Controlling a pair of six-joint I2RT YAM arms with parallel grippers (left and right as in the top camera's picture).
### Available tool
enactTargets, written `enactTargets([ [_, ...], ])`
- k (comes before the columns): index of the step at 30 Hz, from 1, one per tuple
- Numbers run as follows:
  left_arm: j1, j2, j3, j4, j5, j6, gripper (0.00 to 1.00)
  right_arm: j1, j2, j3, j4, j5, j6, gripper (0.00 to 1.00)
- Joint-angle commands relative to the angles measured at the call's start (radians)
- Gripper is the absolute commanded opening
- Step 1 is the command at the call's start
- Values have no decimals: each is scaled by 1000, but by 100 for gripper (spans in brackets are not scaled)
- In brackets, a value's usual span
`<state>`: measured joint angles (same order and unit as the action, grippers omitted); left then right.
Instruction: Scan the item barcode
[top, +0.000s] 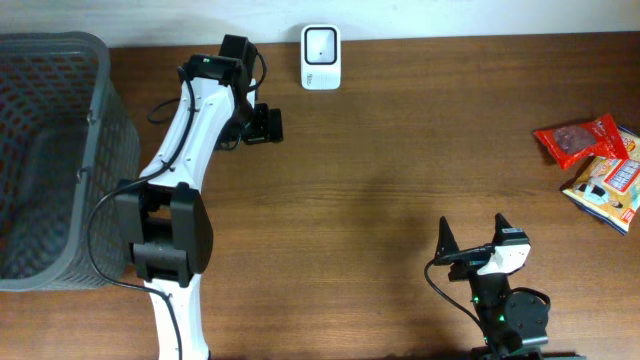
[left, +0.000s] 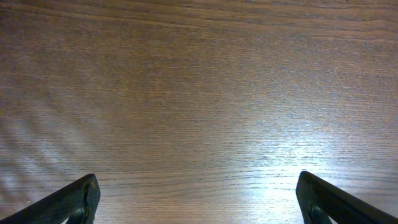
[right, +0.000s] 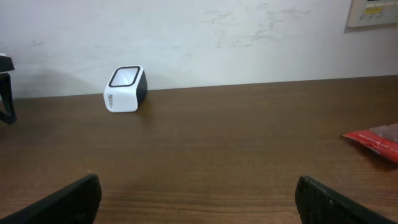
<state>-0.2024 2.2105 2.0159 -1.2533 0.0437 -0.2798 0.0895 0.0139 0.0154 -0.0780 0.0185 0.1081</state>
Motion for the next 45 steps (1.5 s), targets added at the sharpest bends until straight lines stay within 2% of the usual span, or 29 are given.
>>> enactTargets([
  [1, 0, -4, -2, -1, -7, 2, 99, -6, -11, -10, -2, 1, 0, 98],
  [7, 1, -4, -2, -6, -12, 6, 99, -6, -11, -10, -2, 1, 0, 99],
  [9, 1, -16, -2, -50, -54, 13, 99, -6, -11, -10, -2, 1, 0, 98],
  [12, -11, -76, -15, -36, -61, 13, 99, -6, -11, -10, -2, 1, 0, 98],
  [14, -37, -152, -66, 26, -98, 13, 99, -6, -11, -10, -2, 1, 0, 98],
  [16, -62, -256, -165, 125, -120, 14, 99, -6, -11, -10, -2, 1, 1, 98],
  [18, -79, -395, -327, 261, -120, 62, 99, -6, -11, -10, -2, 1, 0, 98],
  [21, -79, -563, -542, 380, -120, 118, 99, -6, -11, -10, -2, 1, 1, 98],
  [26, -78, -938, -992, 649, -119, 164, 99, -6, -11, -10, -2, 1, 0, 99],
  [30, -78, -1368, -1368, 855, -120, 166, 99, -6, -11, -10, -2, 1, 1, 98],
  [31, -75, -1536, -1472, 884, -126, 166, 99, -6, -11, -10, -2, 1, 0, 98],
  [34, -74, -1811, -1629, 905, -169, 166, 99, -6, -11, -10, -2, 1, 0, 98],
  [37, -74, -2002, -1740, 960, -192, 166, 99, -6, -11, -10, -2, 1, 0, 99],
  [42, 19, -2142, -1883, 1130, -151, 165, 99, -6, -11, -10, -2, 1, 0, 99],
  [45, 69, -2179, -1921, 1174, -100, 161, 99, -6, -11, -10, -2, 1, 0, 98],
])
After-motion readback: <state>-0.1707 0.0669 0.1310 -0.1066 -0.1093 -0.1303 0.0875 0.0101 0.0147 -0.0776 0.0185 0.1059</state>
